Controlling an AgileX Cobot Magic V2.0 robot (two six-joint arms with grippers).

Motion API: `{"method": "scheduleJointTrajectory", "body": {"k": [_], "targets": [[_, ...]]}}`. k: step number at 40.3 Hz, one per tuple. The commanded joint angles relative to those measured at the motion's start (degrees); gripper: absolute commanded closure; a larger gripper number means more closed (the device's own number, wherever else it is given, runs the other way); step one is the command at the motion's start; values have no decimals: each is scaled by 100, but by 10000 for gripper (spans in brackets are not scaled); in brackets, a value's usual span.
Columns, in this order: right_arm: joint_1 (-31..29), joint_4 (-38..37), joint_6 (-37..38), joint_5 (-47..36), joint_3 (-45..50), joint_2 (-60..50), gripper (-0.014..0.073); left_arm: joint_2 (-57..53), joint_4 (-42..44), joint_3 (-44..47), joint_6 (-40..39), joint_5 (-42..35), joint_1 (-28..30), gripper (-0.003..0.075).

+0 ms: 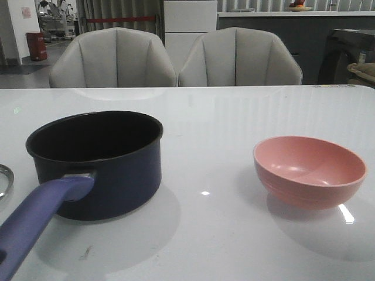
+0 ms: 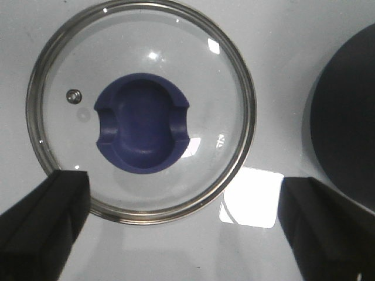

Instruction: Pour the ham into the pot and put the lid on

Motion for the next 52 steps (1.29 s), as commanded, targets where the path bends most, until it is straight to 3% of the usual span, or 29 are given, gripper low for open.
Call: {"method": "scheduleJointTrajectory", "body": {"k": [1, 22, 32, 52], "targets": [[-2, 9, -46, -404, -148, 16, 462, -7, 108, -194, -149, -187, 8, 38], [-2, 9, -46, -408, -148, 16, 462, 924, 328, -514, -214, -198, 8, 38], [-2, 9, -46, -408, -148, 16, 462, 1435, 256, -976, -214, 217, 8, 38], [-2, 9, -46, -408, -148, 16, 462, 1617, 188, -990, -214, 290, 12, 38]]}}
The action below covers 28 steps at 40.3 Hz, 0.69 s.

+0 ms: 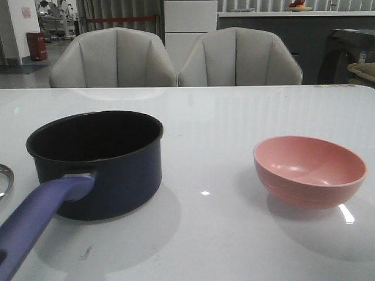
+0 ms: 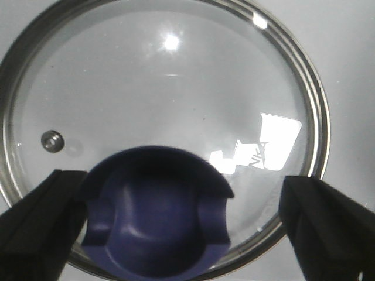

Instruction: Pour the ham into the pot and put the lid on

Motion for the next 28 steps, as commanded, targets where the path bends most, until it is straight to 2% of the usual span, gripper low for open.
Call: {"method": "scheduleJointTrajectory", "body": {"k": [1, 9, 14, 28], "targets": [[-2, 9, -46, -411, -148, 16, 462, -236, -66, -151, -53, 21, 42, 38], [-2, 9, -46, -411, -148, 16, 462, -159, -347, -139, 19, 80, 317, 38], [-2, 9, -46, -411, -148, 16, 462, -159, -373, -139, 337, 49, 332, 38], [-2, 9, -46, -411, -148, 16, 462, -137, -395, -139, 429, 1, 332, 38]]}}
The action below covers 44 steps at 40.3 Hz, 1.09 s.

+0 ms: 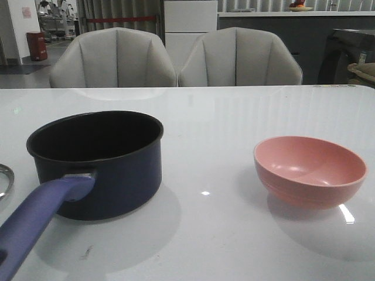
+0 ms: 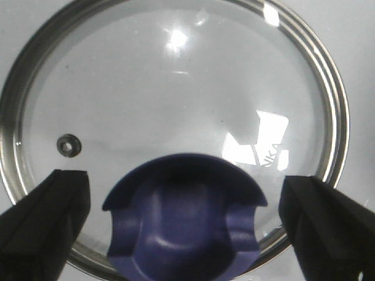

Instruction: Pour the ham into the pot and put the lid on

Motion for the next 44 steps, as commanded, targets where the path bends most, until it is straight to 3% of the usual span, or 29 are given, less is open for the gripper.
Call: {"method": "scheduleJointTrajectory", "body": {"k": [1, 22, 27, 36, 44], "targets": [[-2, 9, -46, -411, -148, 16, 462, -213, -85, -139, 11, -45, 3, 38], [-2, 9, -46, -411, -148, 16, 462, -43, -102, -67, 119, -157, -122, 60], [-2, 9, -46, -411, -148, 16, 462, -43, -102, -67, 119, -157, -122, 169], [-2, 9, -46, -411, -148, 16, 462, -43, -102, -67, 119, -119, -122, 461], [-2, 9, -46, -411, -148, 16, 462, -43, -102, -67, 119, -28, -122, 584]]}}
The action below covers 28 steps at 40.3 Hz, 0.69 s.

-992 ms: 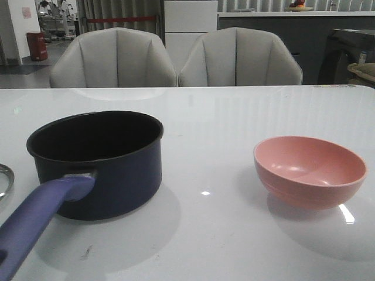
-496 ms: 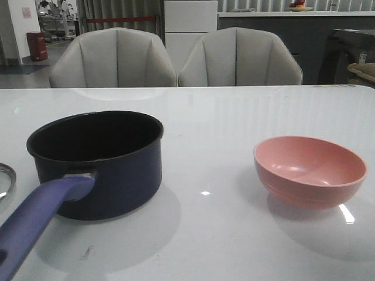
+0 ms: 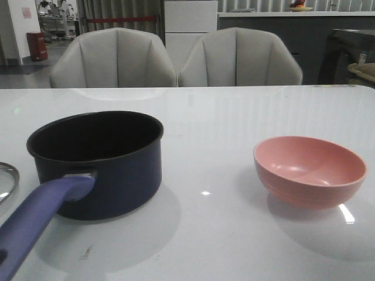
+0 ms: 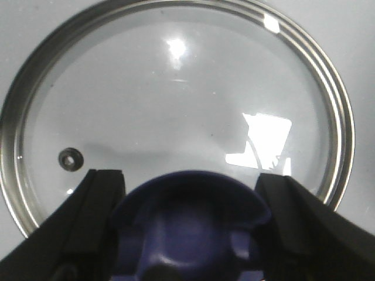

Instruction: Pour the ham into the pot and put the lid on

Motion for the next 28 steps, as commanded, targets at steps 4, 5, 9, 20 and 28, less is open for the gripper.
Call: {"method": "scheduleJointTrajectory", "body": {"k": [4, 5, 9, 20, 28], "targets": [[-2, 9, -46, -431, -148, 16, 462, -172, -73, -56, 0, 133, -22, 598], [-2, 9, -46, -431, -148, 16, 462, -172, -73, -56, 0, 131, -22, 599], [-2, 9, -46, -431, -148, 16, 462, -172, -73, -56, 0, 136, -22, 599], [-2, 9, -46, -431, -148, 16, 462, -266, -73, -80, 30, 134, -22, 599], [-2, 9, -46, -431, -148, 16, 462, -541, -73, -80, 30, 82, -22, 599]]}}
